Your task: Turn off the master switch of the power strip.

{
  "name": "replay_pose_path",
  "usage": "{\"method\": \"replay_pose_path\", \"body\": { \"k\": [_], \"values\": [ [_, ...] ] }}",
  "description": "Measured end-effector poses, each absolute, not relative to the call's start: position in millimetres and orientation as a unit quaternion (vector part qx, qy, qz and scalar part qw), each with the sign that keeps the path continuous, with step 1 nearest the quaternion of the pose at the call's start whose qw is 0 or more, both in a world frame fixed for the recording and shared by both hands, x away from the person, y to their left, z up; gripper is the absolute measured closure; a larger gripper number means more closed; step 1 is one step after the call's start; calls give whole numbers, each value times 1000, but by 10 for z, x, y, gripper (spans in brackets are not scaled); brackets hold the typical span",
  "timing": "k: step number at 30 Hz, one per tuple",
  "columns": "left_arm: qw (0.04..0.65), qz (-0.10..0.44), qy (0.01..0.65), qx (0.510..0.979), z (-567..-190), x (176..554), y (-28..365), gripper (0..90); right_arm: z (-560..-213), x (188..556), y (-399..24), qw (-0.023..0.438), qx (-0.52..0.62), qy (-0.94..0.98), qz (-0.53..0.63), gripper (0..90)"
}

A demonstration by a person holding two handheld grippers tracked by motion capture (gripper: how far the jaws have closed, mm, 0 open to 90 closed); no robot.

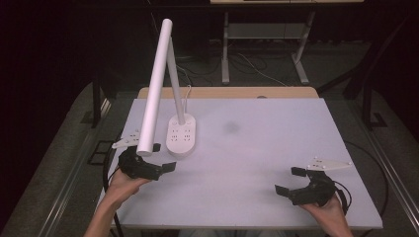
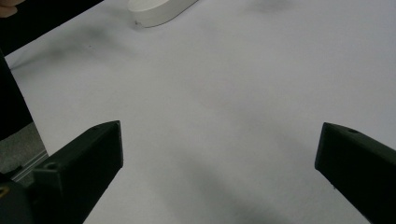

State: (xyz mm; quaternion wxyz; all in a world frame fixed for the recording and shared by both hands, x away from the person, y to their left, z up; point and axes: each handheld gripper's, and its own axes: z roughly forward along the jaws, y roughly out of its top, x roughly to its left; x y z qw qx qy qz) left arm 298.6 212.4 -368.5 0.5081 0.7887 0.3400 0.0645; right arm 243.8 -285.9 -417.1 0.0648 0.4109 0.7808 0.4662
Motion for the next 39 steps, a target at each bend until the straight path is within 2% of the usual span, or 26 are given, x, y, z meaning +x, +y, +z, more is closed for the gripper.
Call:
{"method": "replay_pose_path", "body": {
  "k": [17,39],
  "values": [
    [486,74,336,803,-3544,3208,2135,3,-4162,2437,-2873,66,414,778,468,5],
    [470,90,364,799,-3496,3518,2321,8,-4166,2440,-2876,68,412,778,468,5]
  ]
}}
